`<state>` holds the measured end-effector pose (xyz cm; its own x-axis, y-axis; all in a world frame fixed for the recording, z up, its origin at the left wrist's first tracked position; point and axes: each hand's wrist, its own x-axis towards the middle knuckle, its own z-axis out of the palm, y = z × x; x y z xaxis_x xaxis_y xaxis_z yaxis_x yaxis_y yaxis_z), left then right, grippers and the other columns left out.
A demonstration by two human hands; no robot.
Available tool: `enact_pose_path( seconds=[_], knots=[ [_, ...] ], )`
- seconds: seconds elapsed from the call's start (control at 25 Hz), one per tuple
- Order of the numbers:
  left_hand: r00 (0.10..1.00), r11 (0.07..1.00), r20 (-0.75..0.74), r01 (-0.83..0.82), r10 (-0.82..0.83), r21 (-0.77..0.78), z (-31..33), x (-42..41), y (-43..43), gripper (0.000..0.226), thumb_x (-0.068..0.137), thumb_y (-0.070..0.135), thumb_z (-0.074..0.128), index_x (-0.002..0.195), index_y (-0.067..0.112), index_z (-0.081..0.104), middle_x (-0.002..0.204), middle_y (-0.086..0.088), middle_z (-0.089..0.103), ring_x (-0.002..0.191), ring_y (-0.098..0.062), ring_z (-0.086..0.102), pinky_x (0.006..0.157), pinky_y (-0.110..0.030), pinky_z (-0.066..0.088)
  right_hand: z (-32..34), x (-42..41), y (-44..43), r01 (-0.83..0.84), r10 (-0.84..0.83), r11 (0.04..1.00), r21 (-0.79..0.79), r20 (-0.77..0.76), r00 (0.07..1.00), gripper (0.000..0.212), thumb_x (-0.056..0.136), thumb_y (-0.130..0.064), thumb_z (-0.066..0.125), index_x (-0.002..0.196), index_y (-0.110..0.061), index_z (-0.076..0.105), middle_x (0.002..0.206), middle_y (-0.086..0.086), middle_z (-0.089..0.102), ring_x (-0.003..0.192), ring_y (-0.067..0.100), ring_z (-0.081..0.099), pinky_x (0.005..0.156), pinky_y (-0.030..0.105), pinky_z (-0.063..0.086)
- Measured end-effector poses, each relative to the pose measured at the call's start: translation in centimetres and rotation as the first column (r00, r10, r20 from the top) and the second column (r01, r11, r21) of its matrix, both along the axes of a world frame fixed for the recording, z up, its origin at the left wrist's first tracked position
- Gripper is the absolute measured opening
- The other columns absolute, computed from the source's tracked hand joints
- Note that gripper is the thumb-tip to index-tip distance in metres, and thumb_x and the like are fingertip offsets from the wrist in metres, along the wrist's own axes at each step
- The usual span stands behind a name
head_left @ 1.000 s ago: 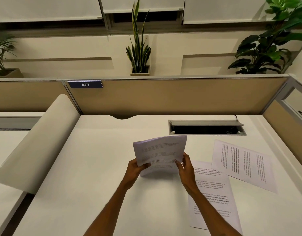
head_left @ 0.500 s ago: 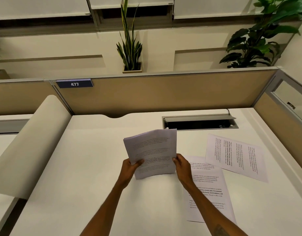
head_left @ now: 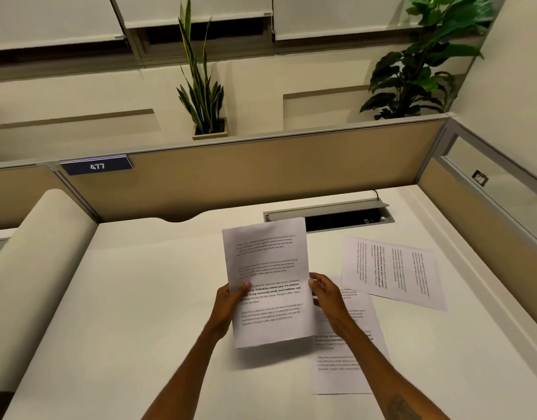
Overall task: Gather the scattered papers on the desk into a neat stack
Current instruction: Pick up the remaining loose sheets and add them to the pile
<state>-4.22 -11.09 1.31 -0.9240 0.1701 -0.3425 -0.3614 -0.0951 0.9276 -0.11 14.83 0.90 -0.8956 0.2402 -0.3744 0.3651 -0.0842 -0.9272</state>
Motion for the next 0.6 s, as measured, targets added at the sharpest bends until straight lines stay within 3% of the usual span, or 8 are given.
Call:
enact_pose_path(
  seconds=[0.12, 0.2, 0.4, 0.6],
  knots=[
    [1.000, 0.999, 0.018, -0.015, 0.016, -0.038, -0.8, 0.1, 1.4, 0.022, 0.096, 0.019, 0.067, 0.111, 0.003, 0.070, 0.107, -0.019, 0.079, 0.089, -0.035, 0.078, 0.083, -0.050, 0.064, -1.3, 0.9, 3.4, 0.358, -0.362, 0.932, 0.052, 0.105, 0.926, 0.036, 0.101, -0.010, 0.054, 0.136, -0.003, 0.054, 0.130, 0.019, 0.063, 0.117, 0.038, 0.063, 0.101, 0.048, 0.053],
    [0.999, 0.999, 0.029, -0.015, 0.016, -0.052, -1.3, 0.2, 2.2, 0.021, 0.096, 0.019, 0.067, 0.110, 0.003, 0.071, 0.106, -0.018, 0.080, 0.088, -0.035, 0.079, 0.080, -0.048, 0.065, -2.0, 1.4, 6.2, 0.452, -0.493, 0.860, 0.238, 0.156, 0.856, 0.037, 0.099, -0.009, 0.056, 0.136, 0.000, 0.055, 0.135, 0.021, 0.060, 0.123, 0.039, 0.058, 0.106, 0.048, 0.048],
    [0.997, 0.998, 0.069, -0.013, 0.017, -0.068, -2.3, 0.2, 4.1, 0.022, 0.096, 0.019, 0.067, 0.111, 0.004, 0.070, 0.103, -0.015, 0.081, 0.084, -0.032, 0.079, 0.071, -0.041, 0.065, -3.1, 2.5, 11.9, 0.250, -0.473, 0.738, 0.627, 0.218, 0.853, 0.050, 0.097, -0.014, 0.059, 0.145, -0.007, 0.047, 0.150, 0.022, 0.043, 0.137, 0.042, 0.038, 0.112, 0.055, 0.036],
    [0.995, 0.995, 0.094, -0.004, 0.013, -0.100, -3.4, -0.2, 5.8, 0.021, 0.096, 0.020, 0.067, 0.110, 0.005, 0.069, 0.101, -0.015, 0.081, 0.083, -0.032, 0.080, 0.069, -0.040, 0.065, -4.4, 2.6, 14.6, -0.065, -0.314, 0.645, 0.762, 0.342, 0.886, 0.059, 0.102, -0.032, 0.047, 0.157, -0.023, 0.027, 0.165, 0.014, 0.019, 0.150, 0.035, 0.018, 0.120, 0.055, 0.017]
  ],
)
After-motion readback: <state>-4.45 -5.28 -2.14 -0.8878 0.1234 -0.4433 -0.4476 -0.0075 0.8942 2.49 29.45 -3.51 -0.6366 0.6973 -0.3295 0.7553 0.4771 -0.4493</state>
